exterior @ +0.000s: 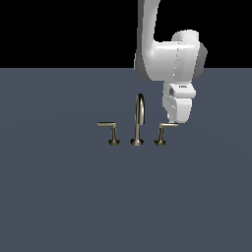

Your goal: Turn on the faucet by rotating a designated handle.

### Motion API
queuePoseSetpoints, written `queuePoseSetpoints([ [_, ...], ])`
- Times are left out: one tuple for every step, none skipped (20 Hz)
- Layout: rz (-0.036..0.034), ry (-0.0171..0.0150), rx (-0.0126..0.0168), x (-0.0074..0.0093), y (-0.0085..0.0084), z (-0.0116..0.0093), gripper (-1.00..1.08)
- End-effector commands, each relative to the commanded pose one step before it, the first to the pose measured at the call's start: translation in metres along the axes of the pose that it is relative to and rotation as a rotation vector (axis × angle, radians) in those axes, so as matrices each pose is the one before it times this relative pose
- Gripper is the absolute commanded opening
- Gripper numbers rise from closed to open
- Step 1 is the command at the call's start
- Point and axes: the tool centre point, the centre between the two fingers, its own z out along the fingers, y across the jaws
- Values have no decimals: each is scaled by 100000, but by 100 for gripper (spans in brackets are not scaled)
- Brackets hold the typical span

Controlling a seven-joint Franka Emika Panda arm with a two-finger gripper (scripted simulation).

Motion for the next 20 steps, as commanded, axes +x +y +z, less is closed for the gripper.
queuePoseSetpoints([
  [91,19,25,458,777,-8,-100],
  [0,0,0,167,316,4,-100],
  [0,0,0,169,318,4,-100],
  [0,0,0,171,321,4,-100],
  [37,5,31,195,332,-15,-100],
  [0,0,0,175,326,4,-100],
  [0,0,0,0,0,0,-100],
  [-857,-52,1000,-688,-856,-18,-100],
  [46,3,-52,-28,307,-3,-100],
  [56,3,-63,-22,310,4,-100],
  [46,3,-52,-28,311,-4,-100],
  [46,3,-52,-29,313,-4,-100],
  [56,3,-63,-23,316,3,-100],
  [46,3,-52,-29,317,-4,-100],
  [56,3,-63,-24,320,2,-100],
  [56,3,-63,-24,322,2,-100],
  [46,3,-52,-30,323,-5,-100],
  [56,3,-63,-25,326,1,-100],
  [46,3,-52,-31,327,-5,-100],
  [65,4,-73,-21,330,6,-100],
])
